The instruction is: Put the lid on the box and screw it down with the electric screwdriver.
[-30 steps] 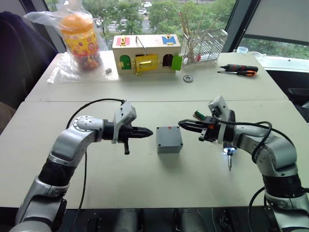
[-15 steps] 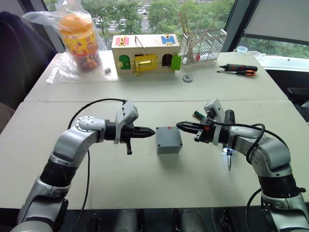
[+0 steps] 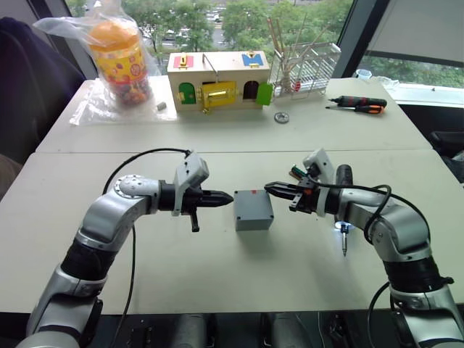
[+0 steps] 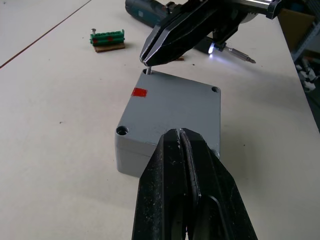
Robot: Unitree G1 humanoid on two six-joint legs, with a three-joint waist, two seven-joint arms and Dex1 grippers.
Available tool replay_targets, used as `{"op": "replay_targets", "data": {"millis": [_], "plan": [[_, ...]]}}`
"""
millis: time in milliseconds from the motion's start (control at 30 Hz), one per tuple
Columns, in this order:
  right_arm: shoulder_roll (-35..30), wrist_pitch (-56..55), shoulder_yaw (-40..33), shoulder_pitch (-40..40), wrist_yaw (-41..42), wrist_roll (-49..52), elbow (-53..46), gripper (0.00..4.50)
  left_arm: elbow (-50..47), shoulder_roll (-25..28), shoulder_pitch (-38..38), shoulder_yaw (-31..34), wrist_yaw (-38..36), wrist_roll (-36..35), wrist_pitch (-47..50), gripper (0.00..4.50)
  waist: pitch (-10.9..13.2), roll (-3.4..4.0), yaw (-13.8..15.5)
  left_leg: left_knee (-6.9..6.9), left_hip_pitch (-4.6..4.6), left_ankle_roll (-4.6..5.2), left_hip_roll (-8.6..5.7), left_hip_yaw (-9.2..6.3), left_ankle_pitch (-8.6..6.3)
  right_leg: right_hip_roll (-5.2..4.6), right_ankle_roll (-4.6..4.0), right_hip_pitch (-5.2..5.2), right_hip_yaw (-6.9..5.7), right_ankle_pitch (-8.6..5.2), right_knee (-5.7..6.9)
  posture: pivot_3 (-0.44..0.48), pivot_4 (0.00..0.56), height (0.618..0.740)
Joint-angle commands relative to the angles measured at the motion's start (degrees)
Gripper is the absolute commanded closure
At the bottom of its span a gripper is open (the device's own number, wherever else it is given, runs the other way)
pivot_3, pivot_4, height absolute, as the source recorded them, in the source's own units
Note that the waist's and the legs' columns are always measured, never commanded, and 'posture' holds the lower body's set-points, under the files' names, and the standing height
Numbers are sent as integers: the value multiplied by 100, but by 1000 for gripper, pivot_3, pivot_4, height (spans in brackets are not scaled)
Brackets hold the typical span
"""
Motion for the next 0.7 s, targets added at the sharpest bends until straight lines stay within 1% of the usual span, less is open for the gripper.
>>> {"op": "replay_targets", "data": {"millis": [33, 567, 667, 700], "plan": [[-4, -92, 11, -93, 38, -23, -67, 4484, -101, 10, -10, 62, 29, -14, -122, 4500, 0, 0, 0, 0, 0, 0, 0, 0, 0, 0, 0, 0, 0, 0, 0, 0, 150, 711], [-55, -160, 103, -129, 89, -237, 83, 4484, -83, 0, 19, 35, 85, -12, -192, 4500, 0, 0, 0, 0, 0, 0, 0, 0, 0, 0, 0, 0, 0, 0, 0, 0, 150, 711], [-39, -128, 96, -132, 88, -206, 44, 3749, -76, 1, 19, 31, 81, -10, -201, 4500, 0, 0, 0, 0, 0, 0, 0, 0, 0, 0, 0, 0, 0, 0, 0, 0, 150, 711], [-36, -129, 91, -135, 80, -206, 37, 3340, -74, 2, 18, 30, 79, -10, -203, 4500, 0, 0, 0, 0, 0, 0, 0, 0, 0, 0, 0, 0, 0, 0, 0, 0, 150, 711]]}}
